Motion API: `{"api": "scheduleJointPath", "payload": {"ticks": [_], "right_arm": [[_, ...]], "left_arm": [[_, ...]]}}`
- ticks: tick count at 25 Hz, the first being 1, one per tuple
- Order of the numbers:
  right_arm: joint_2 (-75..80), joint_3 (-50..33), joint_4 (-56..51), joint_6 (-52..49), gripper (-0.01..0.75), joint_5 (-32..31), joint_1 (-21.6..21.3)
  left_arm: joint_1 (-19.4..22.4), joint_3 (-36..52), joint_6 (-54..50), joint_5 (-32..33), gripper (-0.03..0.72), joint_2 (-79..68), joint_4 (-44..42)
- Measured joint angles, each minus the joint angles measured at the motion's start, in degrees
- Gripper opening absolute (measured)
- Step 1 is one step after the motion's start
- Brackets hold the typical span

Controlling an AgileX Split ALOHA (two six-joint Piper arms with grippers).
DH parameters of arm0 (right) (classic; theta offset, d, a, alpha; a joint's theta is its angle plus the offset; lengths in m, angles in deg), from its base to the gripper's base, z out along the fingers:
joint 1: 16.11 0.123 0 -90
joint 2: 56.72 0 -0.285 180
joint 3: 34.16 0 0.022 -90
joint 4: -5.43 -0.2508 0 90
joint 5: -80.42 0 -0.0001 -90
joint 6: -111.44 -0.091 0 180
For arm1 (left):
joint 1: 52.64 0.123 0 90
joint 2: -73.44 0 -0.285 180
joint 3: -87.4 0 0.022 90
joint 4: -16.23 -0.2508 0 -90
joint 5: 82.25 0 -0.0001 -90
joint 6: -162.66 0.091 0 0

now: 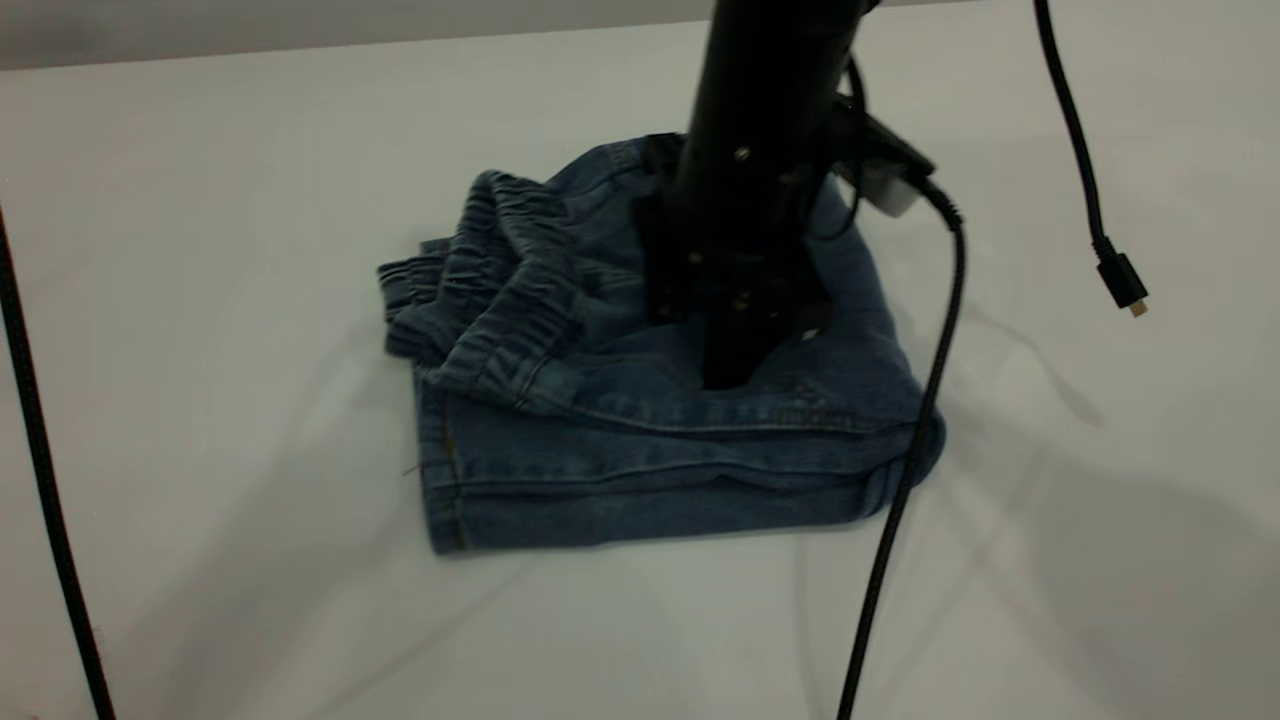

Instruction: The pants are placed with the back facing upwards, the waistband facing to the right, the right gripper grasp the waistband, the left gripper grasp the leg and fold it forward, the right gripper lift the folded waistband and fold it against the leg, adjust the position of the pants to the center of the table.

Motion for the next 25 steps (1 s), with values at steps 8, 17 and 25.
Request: {"api": "scheduleJointPath", "payload": {"ticks": [8, 17, 25], "right_arm": [[-4.38, 0.0, 11.94, 1.4, 0.45, -8.63, -5.72], [-13.55, 0.05, 9.28, 10.95, 0.343, 1.57, -4.6], [-22.51, 5.31, 0.29, 49.14, 0.327, 0.46, -4.6]], "left_arm": [[-0.04, 0.0, 0.0, 0.0, 0.29, 0.0, 0.0], [-0.04, 0.0, 0.0, 0.58, 0.29, 0.0, 0.06], [-0.11, 0.04, 0.0, 3.59, 0.29, 2.74, 0.02]]}}
